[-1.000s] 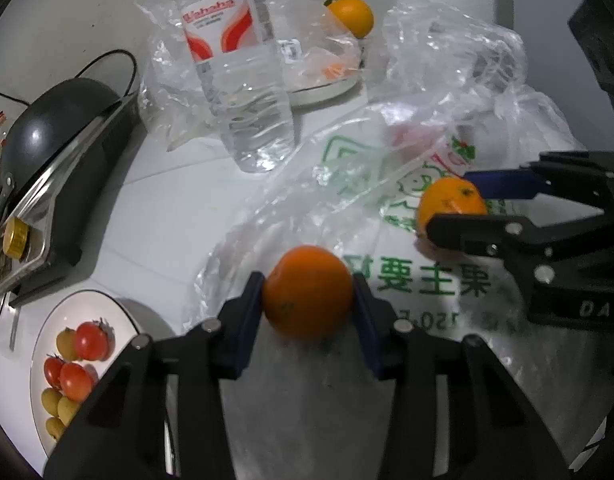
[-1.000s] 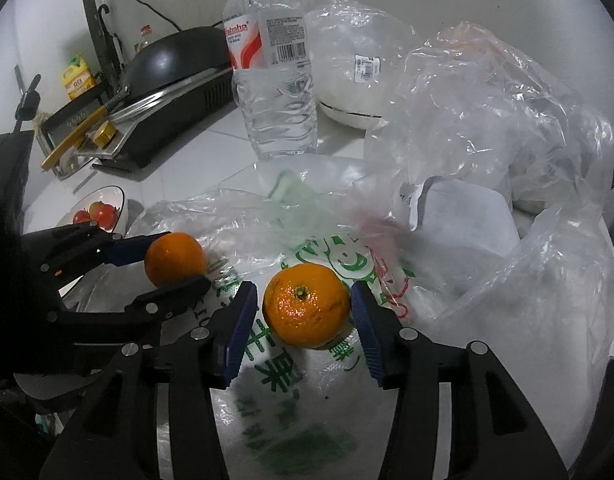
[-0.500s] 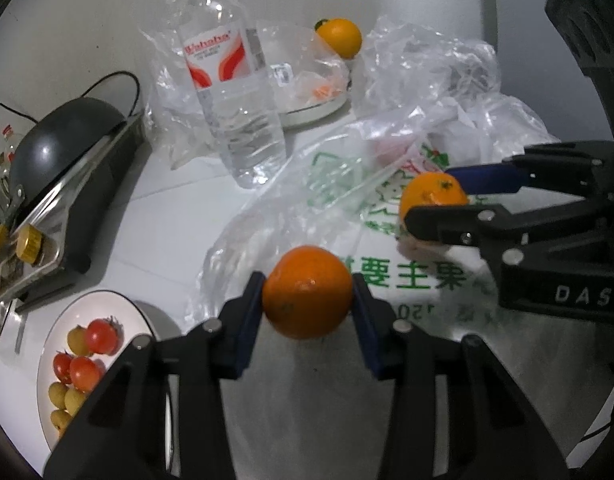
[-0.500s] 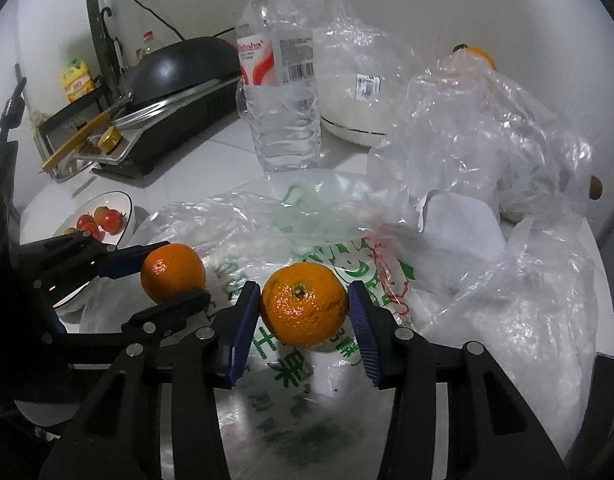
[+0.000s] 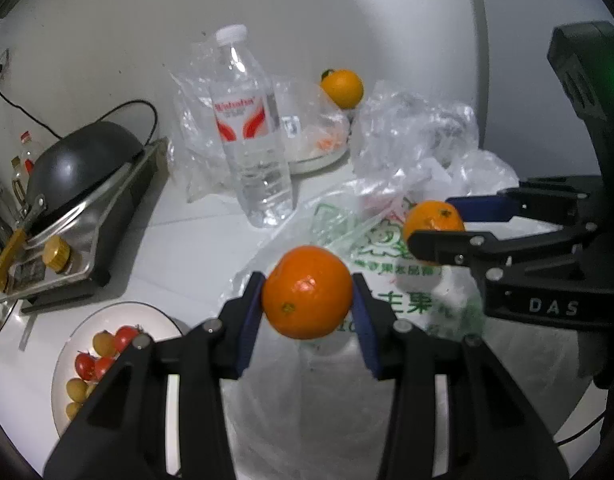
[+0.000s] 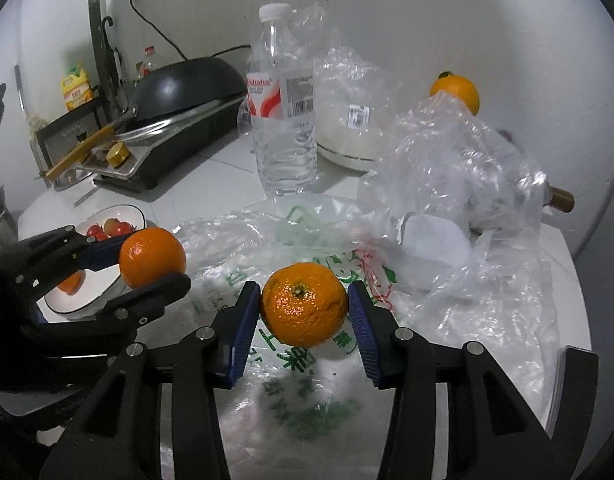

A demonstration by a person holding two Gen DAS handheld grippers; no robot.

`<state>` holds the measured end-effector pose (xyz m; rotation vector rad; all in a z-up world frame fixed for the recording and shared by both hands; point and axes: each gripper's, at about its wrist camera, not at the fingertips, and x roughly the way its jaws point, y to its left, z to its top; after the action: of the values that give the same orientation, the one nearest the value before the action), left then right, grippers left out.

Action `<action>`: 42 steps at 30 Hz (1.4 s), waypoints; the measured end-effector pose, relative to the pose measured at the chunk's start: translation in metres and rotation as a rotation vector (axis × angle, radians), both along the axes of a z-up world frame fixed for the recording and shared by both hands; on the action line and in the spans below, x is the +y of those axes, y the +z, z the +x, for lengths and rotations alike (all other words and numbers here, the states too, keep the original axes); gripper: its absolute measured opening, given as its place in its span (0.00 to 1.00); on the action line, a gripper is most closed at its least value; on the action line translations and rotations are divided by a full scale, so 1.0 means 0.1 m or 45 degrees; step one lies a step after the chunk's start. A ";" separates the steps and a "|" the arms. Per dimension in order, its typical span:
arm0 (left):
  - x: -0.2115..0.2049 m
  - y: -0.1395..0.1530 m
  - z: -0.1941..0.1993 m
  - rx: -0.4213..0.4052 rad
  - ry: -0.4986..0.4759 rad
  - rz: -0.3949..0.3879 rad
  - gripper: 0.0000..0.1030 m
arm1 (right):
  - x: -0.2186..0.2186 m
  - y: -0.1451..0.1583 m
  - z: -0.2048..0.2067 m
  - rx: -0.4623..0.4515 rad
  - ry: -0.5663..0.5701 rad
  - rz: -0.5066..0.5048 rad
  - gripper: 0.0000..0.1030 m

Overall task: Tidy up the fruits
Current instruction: 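Carry both oranges over the white plate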

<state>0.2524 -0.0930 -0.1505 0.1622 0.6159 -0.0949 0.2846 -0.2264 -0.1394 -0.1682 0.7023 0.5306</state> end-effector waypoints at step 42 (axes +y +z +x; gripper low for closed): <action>0.53 0.57 -0.98 -0.274 0.024 -0.102 0.42 | 0.42 0.73 -0.88 -0.285 -0.008 -0.016 0.46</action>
<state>0.1540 -0.0395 -0.0935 0.0878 0.3982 -0.0827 0.1969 -0.1843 -0.0669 -0.2333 0.4884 0.4928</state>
